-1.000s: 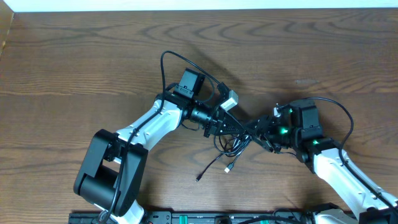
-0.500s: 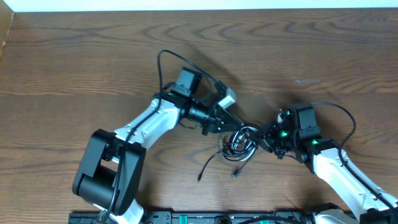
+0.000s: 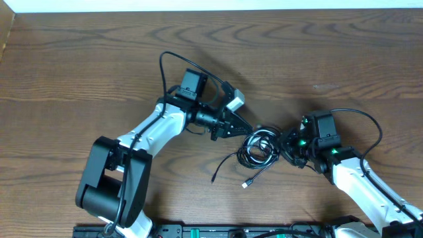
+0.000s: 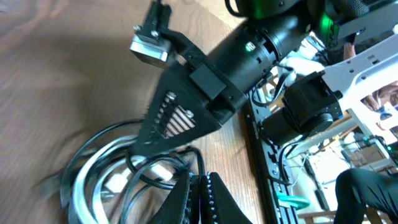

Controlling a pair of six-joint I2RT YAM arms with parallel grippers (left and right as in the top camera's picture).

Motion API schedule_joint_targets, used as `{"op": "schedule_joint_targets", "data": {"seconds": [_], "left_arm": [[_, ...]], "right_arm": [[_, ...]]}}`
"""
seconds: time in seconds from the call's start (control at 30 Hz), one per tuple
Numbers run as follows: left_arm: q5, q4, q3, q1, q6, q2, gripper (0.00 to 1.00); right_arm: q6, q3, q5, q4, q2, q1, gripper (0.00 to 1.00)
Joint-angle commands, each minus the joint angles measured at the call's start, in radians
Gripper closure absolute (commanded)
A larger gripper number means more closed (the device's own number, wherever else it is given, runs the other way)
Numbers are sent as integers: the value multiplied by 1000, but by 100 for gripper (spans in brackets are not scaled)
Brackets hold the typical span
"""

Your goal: Untangle cables

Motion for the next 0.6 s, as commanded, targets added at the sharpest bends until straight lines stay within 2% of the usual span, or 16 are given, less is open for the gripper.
{"op": "schedule_joint_targets", "data": {"seconds": [0.0, 0.13, 0.47, 0.57], "left_arm": [[-67, 1, 3, -26, 13, -16, 92], [-105, 1, 3, -36, 13, -16, 92], [-121, 5, 3, -36, 8, -16, 92], [-223, 29, 3, -37, -81, -16, 92]], "right_arm": [[-63, -7, 23, 3, 2, 3, 26], [-167, 1, 23, -20, 0, -5, 23], [-335, 167, 24, -287, 0, -65, 20], [-335, 172, 43, -311, 0, -77, 21]]}}
